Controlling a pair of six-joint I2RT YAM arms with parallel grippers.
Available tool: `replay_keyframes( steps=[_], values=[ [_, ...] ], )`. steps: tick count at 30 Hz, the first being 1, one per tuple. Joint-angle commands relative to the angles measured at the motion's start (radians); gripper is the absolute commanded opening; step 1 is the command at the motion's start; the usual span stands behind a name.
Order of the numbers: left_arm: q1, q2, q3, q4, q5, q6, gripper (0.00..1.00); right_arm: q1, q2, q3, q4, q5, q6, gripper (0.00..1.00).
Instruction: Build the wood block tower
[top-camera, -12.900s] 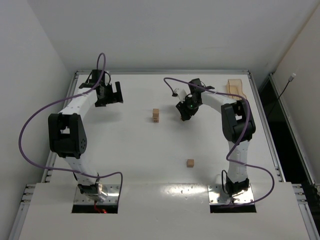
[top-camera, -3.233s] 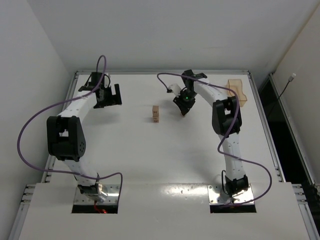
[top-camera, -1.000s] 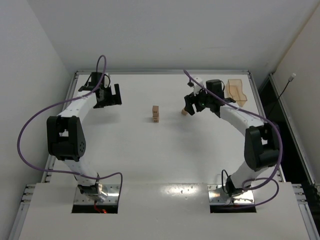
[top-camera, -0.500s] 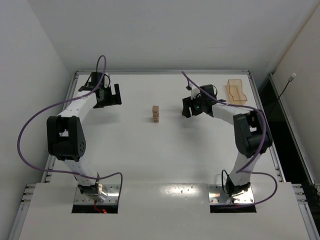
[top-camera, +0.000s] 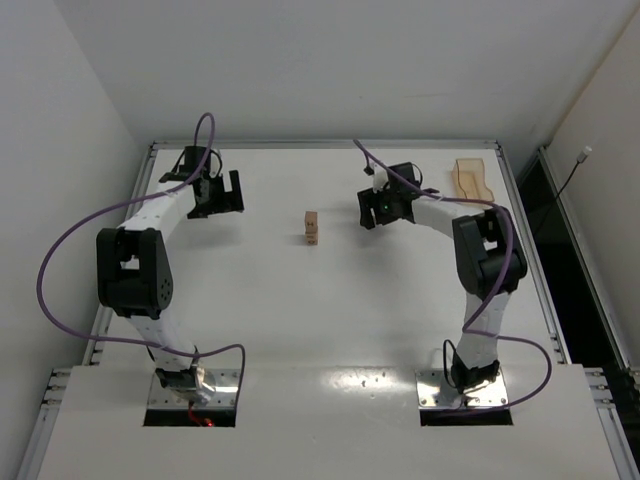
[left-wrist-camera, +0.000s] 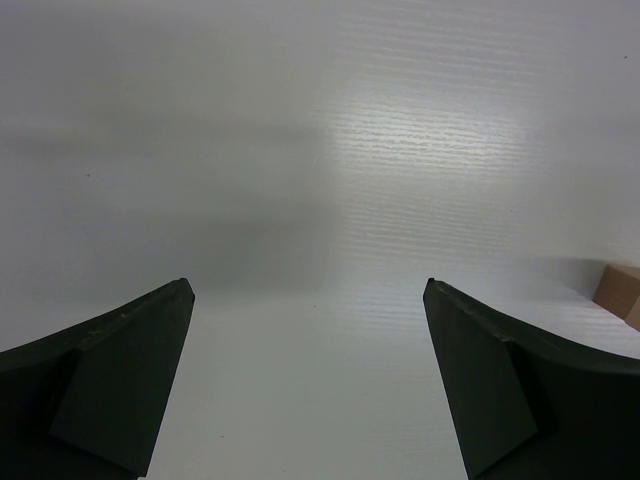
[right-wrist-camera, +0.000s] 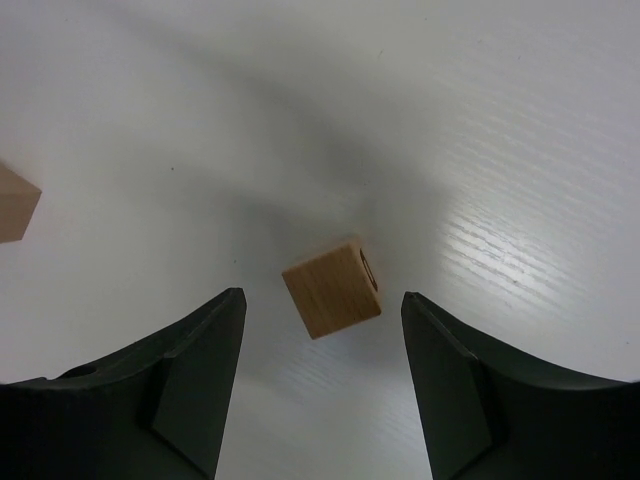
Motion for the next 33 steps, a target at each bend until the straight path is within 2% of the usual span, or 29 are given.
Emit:
replay_keyframes(
  steps=[1, 14, 17, 21, 22, 24, 25, 28, 31, 32, 33],
  values=[
    [0.008, -0.003, 0.014, 0.025, -0.002, 0.012, 1.00, 0.011, 0.027, 0.061, -0.025, 0.028, 0.030, 0.60],
    [0.008, 0.006, 0.014, 0.025, -0.012, 0.012, 1.00, 0.029, 0.073, 0.101, -0.071, 0.077, 0.070, 0.58],
    [0.008, 0.006, 0.014, 0.025, -0.012, 0.012, 1.00, 0.029, 0.073, 0.092, -0.071, 0.077, 0.079, 0.52],
    [0.008, 0.006, 0.023, 0.025, -0.012, 0.012, 1.00, 0.029, 0.082, 0.083, -0.071, 0.077, 0.091, 0.38],
    [0.008, 0.006, 0.023, 0.025, -0.012, 0.012, 1.00, 0.029, 0.082, 0.092, -0.071, 0.087, 0.102, 0.30],
    [0.008, 0.006, 0.023, 0.025, -0.012, 0.012, 1.00, 0.029, 0.093, 0.101, -0.080, 0.087, 0.102, 0.24],
    [0.008, 0.006, 0.023, 0.025, -0.012, 0.012, 1.00, 0.029, 0.093, 0.101, -0.081, 0.087, 0.102, 0.17],
    [0.008, 0.016, 0.023, 0.025, -0.012, 0.012, 1.00, 0.029, 0.093, 0.101, -0.081, 0.087, 0.102, 0.09],
    [0.008, 0.016, 0.023, 0.025, -0.012, 0.012, 1.00, 0.029, 0.093, 0.101, -0.090, 0.087, 0.090, 0.13],
    [0.008, 0.016, 0.023, 0.025, -0.012, 0.012, 1.00, 0.029, 0.082, 0.101, -0.090, 0.087, 0.090, 0.23],
    [0.008, 0.016, 0.023, 0.025, -0.012, 0.012, 1.00, 0.029, 0.082, 0.114, -0.099, 0.087, 0.073, 0.28]
  ],
)
